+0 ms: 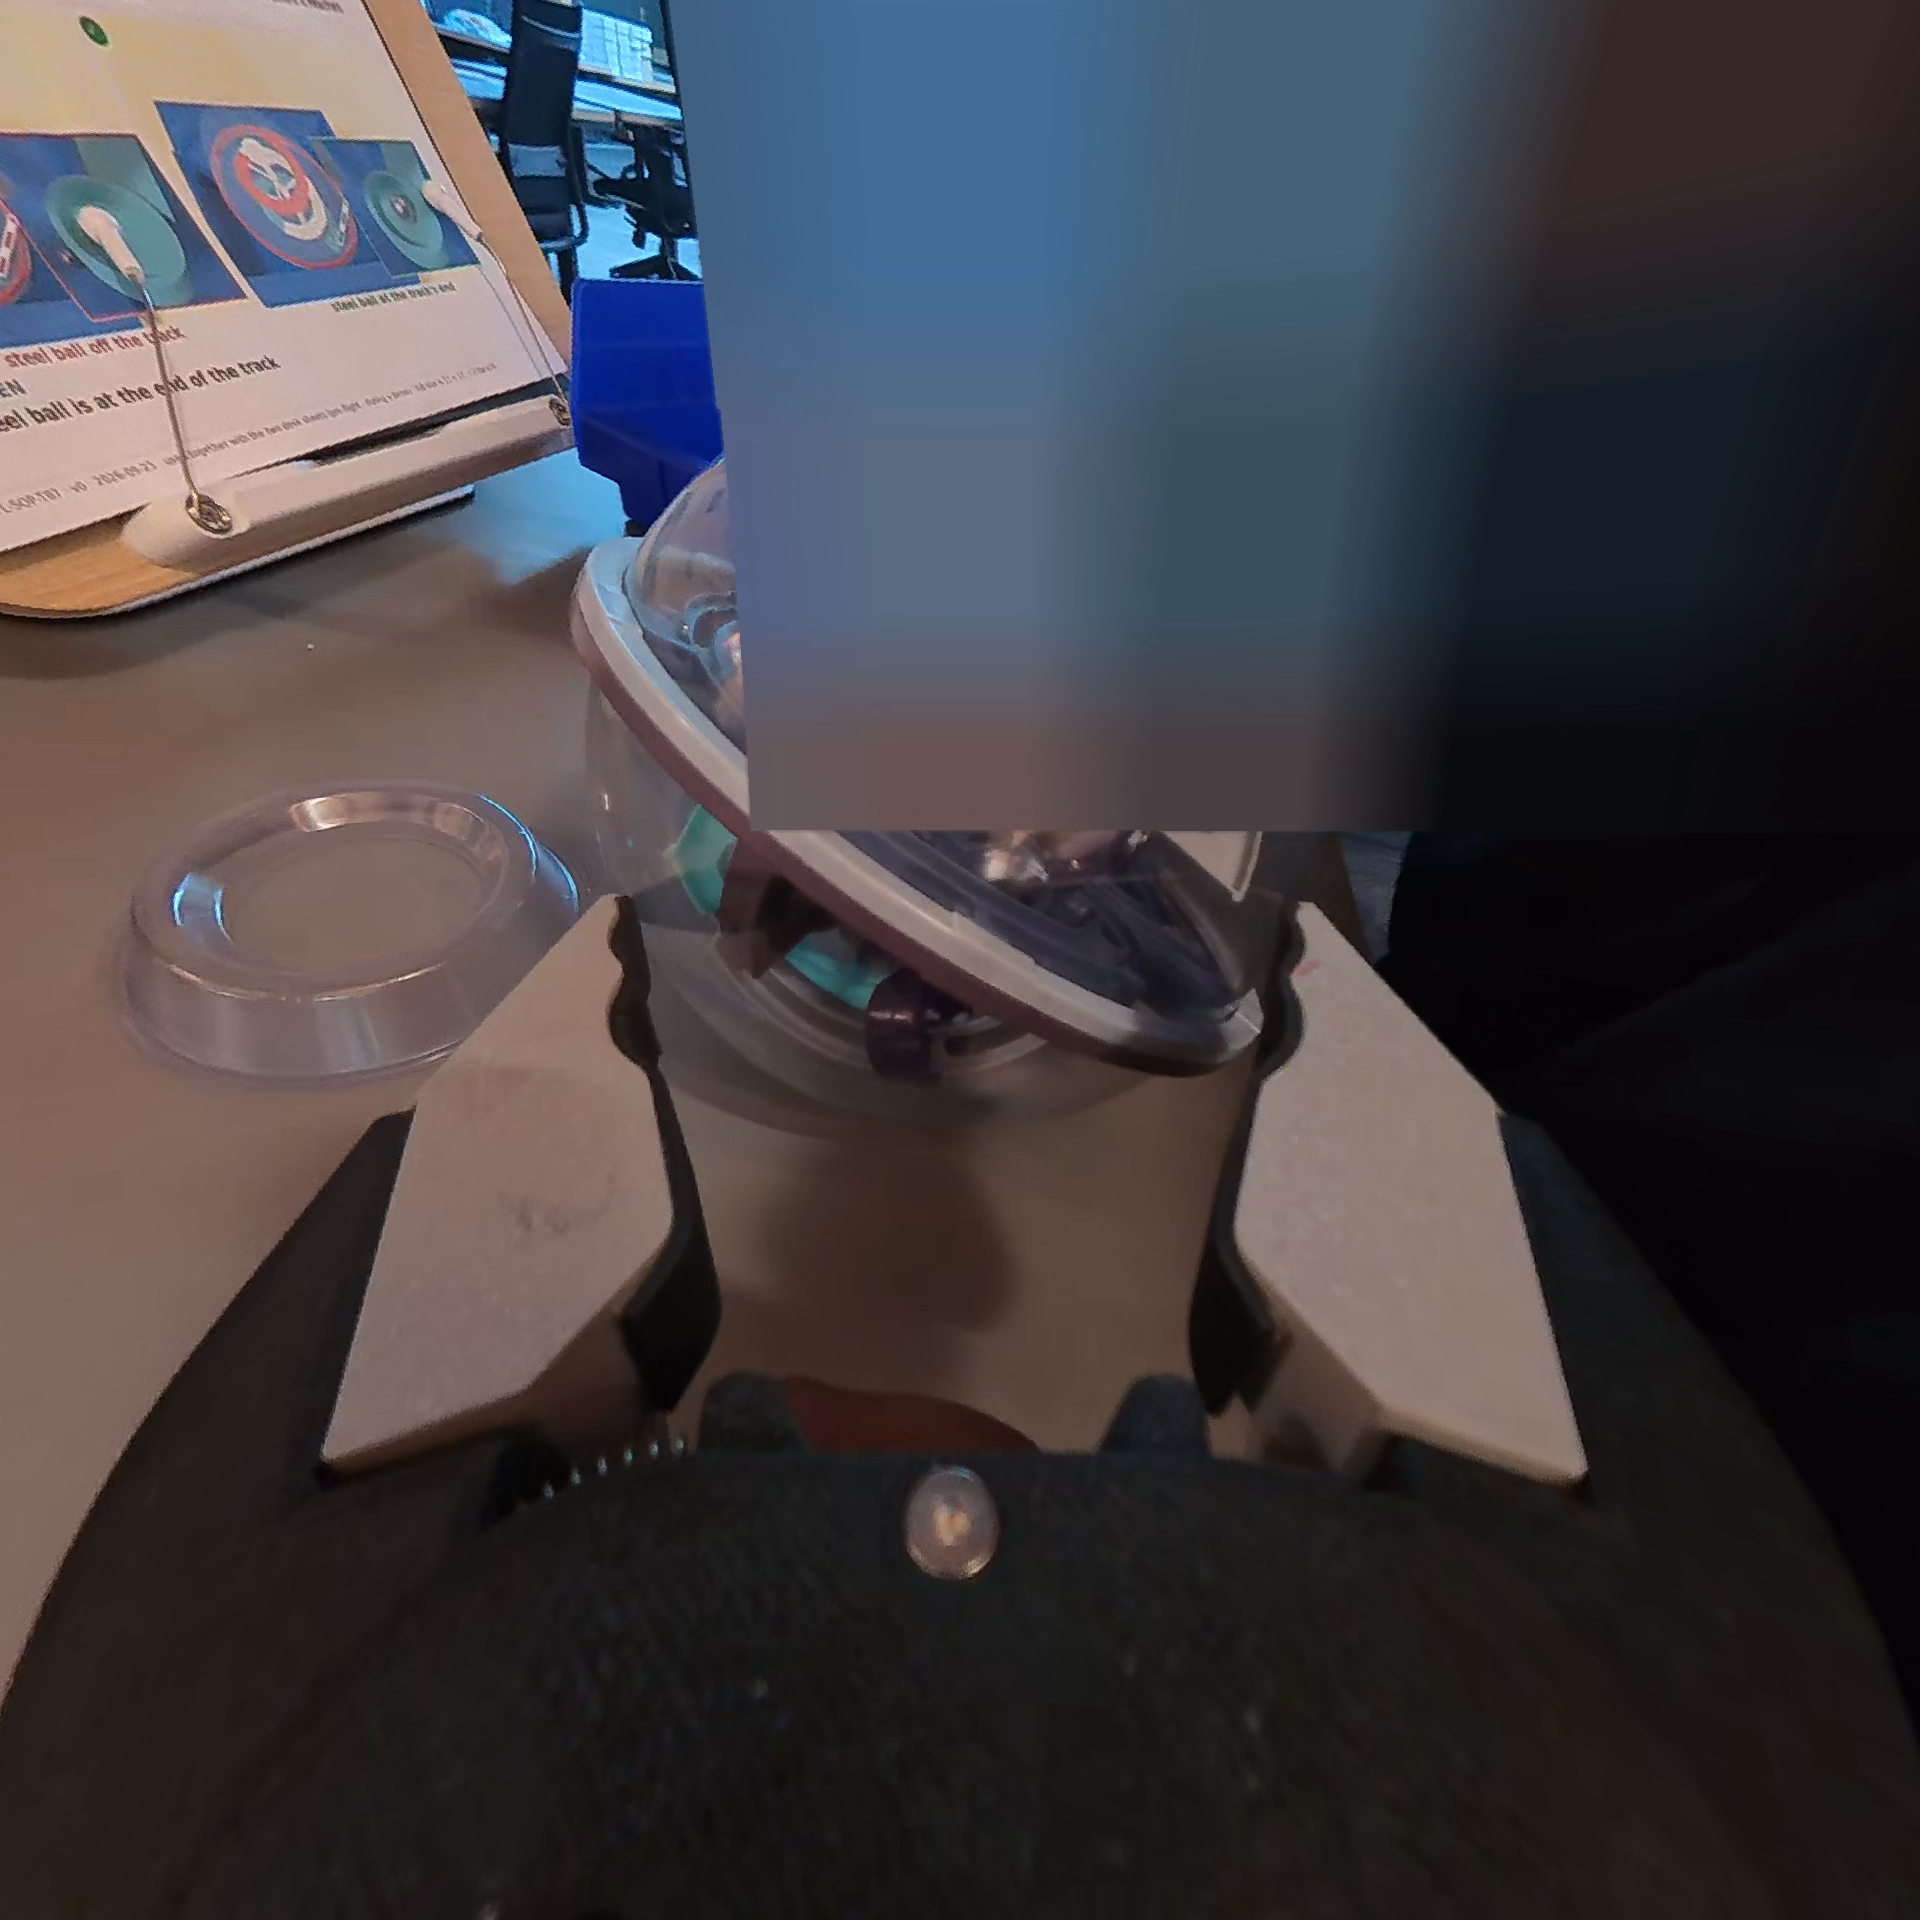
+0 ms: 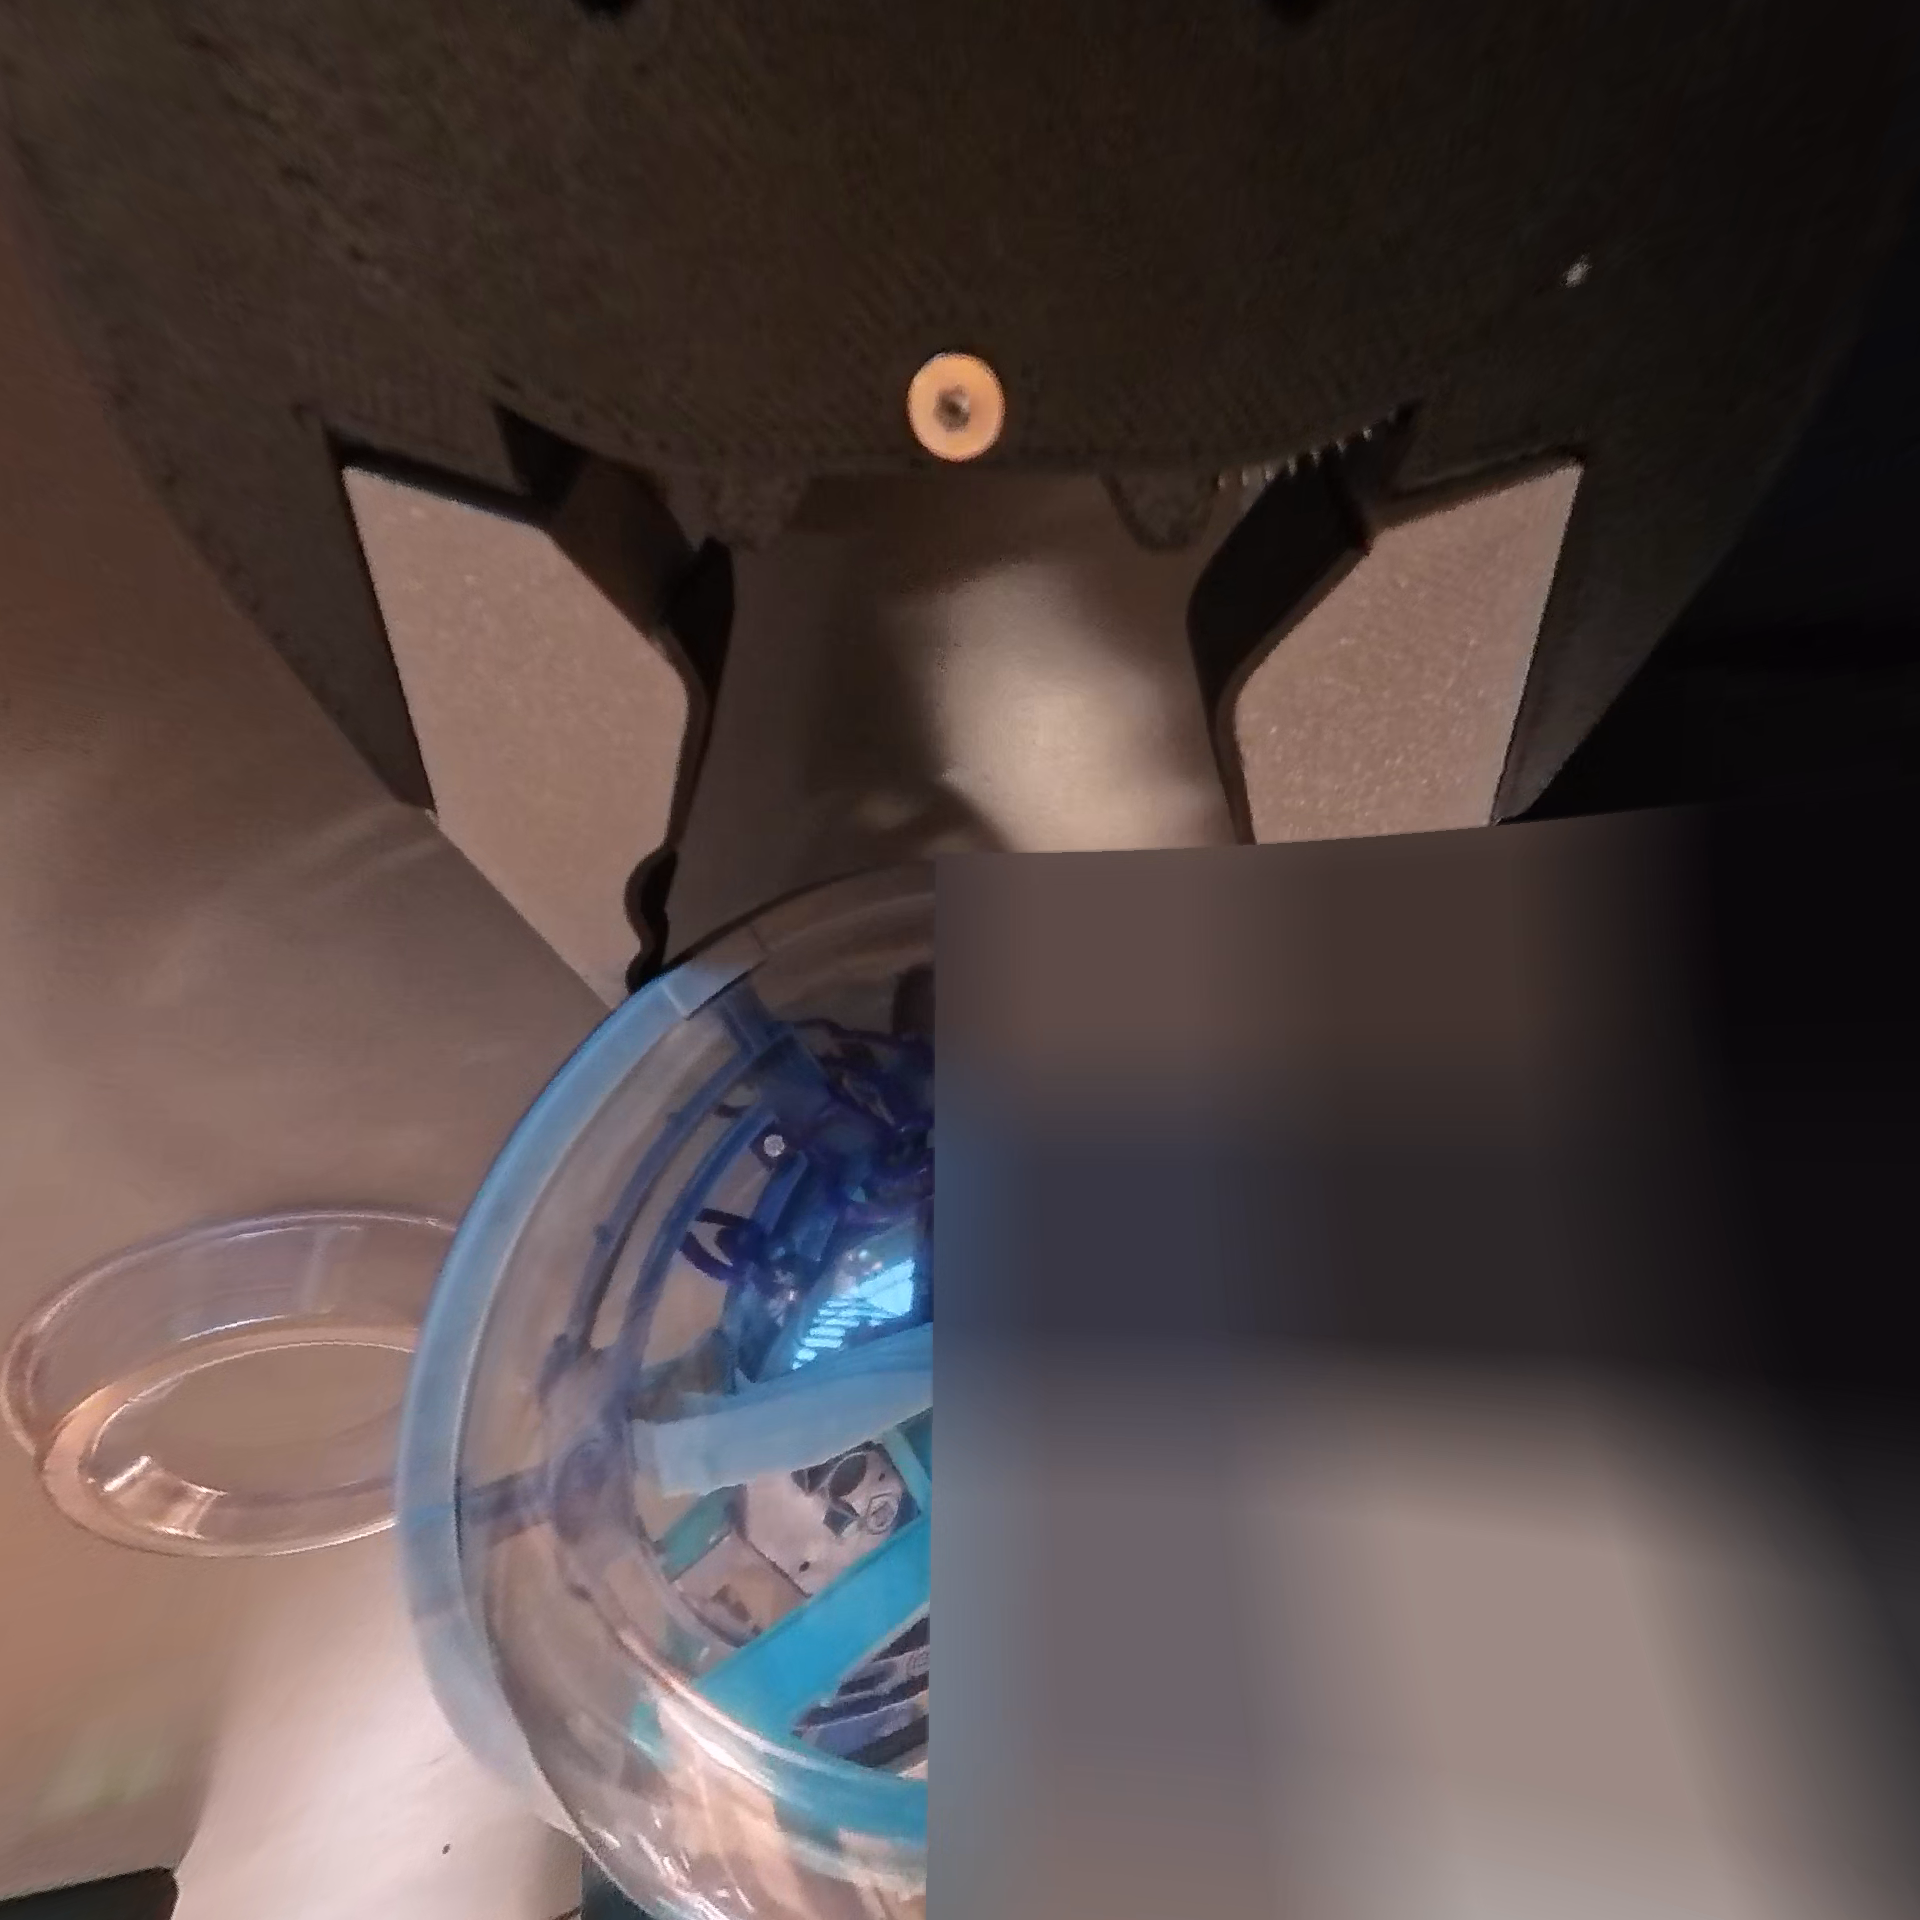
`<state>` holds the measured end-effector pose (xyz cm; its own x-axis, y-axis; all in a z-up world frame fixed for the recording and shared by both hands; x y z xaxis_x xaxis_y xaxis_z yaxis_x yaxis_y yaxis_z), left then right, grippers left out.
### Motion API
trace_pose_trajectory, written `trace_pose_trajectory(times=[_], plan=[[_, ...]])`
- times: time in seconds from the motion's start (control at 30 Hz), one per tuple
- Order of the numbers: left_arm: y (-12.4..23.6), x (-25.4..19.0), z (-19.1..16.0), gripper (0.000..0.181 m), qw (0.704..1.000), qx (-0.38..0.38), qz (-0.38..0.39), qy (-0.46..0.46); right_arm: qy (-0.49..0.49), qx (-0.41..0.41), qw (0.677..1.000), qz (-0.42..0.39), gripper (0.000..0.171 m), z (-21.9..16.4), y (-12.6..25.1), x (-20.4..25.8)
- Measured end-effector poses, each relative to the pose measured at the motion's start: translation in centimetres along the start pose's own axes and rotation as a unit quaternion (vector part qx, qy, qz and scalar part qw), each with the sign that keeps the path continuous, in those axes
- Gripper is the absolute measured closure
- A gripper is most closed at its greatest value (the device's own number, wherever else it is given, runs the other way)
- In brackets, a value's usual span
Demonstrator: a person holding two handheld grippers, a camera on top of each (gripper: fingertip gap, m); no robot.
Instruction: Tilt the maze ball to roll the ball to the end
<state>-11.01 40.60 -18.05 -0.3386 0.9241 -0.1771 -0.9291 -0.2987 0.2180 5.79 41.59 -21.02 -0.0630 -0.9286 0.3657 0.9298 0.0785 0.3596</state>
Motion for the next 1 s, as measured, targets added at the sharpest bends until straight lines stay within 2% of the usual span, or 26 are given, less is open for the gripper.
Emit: trace_pose_trajectory(times=[0.27,0.7,1.0], plan=[[0.1,-0.2,-0.1,0.063,1.000,0.001,0.010,0.008,-0.022,-0.024,0.999,0.027,0.059,0.5,0.1,-0.1],[0.6,-0.2,-0.7,0.062,0.999,0.014,0.001,0.043,-0.006,-0.035,0.999,-0.003,0.059,1.1,-0.1,0.6],[0.2,-0.4,-0.3,0.057,0.996,0.064,0.017,0.066,-0.011,-0.042,0.999,-0.012,0.060,1.0,-0.1,0.7]])
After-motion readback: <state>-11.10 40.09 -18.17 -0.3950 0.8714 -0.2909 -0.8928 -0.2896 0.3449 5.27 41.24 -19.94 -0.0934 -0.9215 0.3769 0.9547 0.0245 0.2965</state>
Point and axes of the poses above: each gripper's, where its closed fingertips meet, y back along the fingers, z out of its top, x = y × z across the jaws, the point moved 5 cm from there along y, back along the fingers, and after that the axes turned 3 degrees about z, right-handed, at the moved point
